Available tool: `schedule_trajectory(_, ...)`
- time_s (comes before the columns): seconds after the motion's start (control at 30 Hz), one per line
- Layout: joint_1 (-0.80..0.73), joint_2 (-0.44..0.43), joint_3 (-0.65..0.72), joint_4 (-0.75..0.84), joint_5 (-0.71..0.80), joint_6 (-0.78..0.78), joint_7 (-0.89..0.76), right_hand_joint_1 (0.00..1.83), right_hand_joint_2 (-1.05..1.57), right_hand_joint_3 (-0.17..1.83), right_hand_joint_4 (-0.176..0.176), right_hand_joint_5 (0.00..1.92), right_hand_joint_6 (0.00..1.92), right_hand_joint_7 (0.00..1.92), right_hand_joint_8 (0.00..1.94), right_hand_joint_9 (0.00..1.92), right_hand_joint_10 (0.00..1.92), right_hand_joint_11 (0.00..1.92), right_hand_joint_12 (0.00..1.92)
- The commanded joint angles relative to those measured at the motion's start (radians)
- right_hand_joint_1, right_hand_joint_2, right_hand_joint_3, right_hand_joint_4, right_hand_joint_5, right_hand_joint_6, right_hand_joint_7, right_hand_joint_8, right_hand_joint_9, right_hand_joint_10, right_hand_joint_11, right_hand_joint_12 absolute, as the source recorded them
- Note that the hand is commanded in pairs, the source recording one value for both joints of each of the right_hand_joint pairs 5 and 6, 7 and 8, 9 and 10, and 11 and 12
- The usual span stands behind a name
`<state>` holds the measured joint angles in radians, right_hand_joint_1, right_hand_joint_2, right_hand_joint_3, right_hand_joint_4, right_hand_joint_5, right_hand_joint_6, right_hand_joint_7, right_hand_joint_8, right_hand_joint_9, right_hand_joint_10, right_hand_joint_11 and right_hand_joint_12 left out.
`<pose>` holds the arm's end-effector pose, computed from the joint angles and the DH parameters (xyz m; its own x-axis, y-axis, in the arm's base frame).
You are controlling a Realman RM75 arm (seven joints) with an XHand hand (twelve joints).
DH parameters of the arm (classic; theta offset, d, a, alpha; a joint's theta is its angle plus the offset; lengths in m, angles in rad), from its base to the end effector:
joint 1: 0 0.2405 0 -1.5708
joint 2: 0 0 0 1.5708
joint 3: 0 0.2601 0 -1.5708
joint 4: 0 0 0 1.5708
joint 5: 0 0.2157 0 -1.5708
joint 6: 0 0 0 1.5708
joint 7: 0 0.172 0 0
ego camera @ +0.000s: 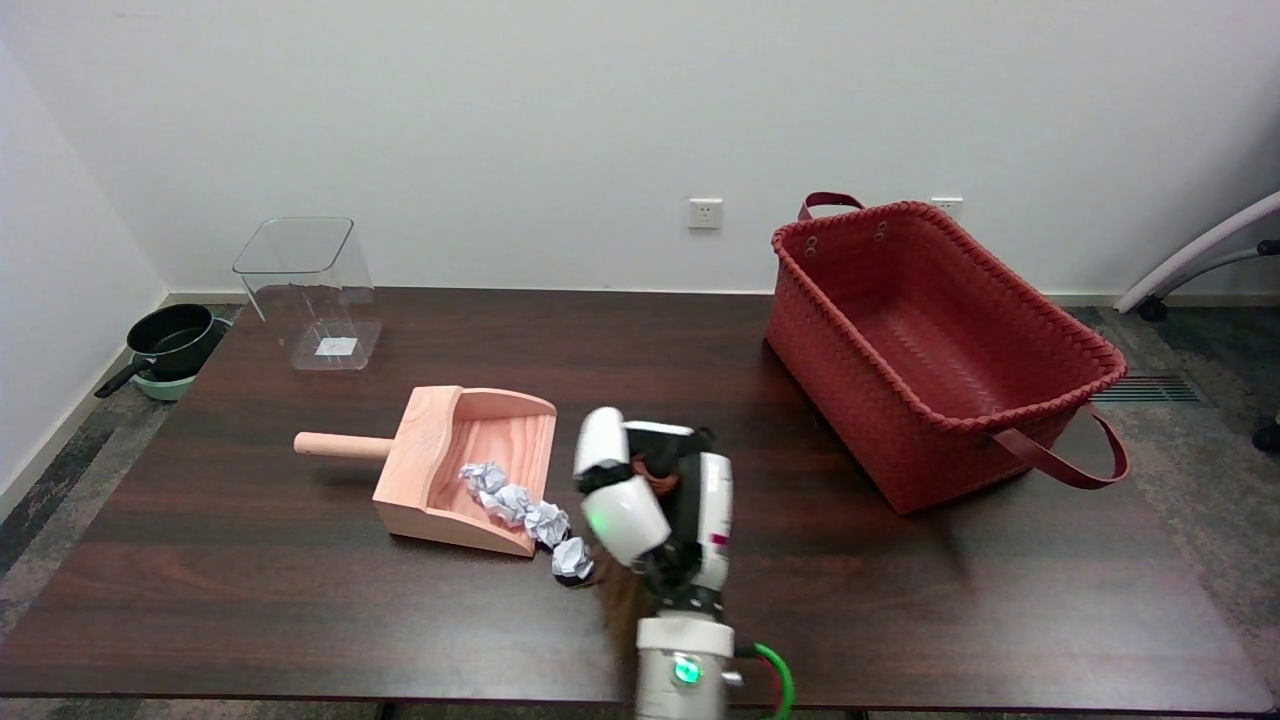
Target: Sweep the paper ball into the dustpan.
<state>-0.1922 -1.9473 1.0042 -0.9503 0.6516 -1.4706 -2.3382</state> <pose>-0.2935 -0.2305 0.0831 -0.1921 0.3751 0.9069 -0.9323 -0.3583 -0.0493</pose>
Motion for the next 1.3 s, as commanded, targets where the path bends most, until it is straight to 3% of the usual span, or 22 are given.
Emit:
schedule_trajectory(0.03,0.251,0.005,-0.007,0.136,-0.011,0.325,0.001,0.87,1.57,1.36,0.0,1.92,1.92,1.92,1.92,1.92,1.92,1.92,1.92)
schedule_trajectory(0.3,0.392,0.048,-0.025,0.231,-0.005,0.382,0.001,0.86,1.57,1.35,0.0,1.92,1.92,1.92,1.92,1.92,1.92,1.92,1.92)
schedule_trajectory(1.3,0.458,0.082,0.001,0.227,0.053,0.297,0.001,0.85,1.57,1.32,0.0,1.92,1.92,1.92,1.92,1.92,1.92,1.92,1.92)
